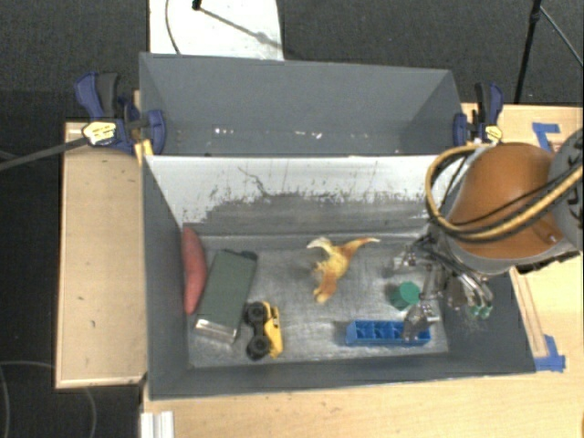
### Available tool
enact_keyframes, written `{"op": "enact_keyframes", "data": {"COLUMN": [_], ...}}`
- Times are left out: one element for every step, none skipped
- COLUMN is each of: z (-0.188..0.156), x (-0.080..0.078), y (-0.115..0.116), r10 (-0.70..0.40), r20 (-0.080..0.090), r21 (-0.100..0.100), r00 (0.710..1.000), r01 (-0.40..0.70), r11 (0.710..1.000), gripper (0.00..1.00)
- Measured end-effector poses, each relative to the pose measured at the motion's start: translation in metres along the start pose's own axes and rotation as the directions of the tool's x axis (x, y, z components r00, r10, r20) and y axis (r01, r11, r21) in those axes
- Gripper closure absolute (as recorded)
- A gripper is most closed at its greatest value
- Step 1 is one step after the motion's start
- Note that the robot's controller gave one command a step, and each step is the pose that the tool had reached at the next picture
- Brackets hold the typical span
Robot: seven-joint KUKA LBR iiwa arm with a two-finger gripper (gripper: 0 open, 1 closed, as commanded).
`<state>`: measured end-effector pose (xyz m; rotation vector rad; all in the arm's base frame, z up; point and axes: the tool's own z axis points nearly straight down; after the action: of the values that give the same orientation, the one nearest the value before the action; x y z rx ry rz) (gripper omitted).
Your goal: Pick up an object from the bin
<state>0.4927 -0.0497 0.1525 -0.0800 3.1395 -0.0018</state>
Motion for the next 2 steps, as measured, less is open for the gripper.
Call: {"op": "enact_keyframes", "data": {"z": [0.008,0.081], "x": [0.014,0.009], "y": [0.011,0.025], "r10": [0.006,0.095], "r20": [0.000,0.003], "r21": [-0.002,-0.002], "r00": [1.000,0.995], "r01": [-0.006,-0.095], "r11": [1.000,0.995], "gripper": [0.00,0.00]}}
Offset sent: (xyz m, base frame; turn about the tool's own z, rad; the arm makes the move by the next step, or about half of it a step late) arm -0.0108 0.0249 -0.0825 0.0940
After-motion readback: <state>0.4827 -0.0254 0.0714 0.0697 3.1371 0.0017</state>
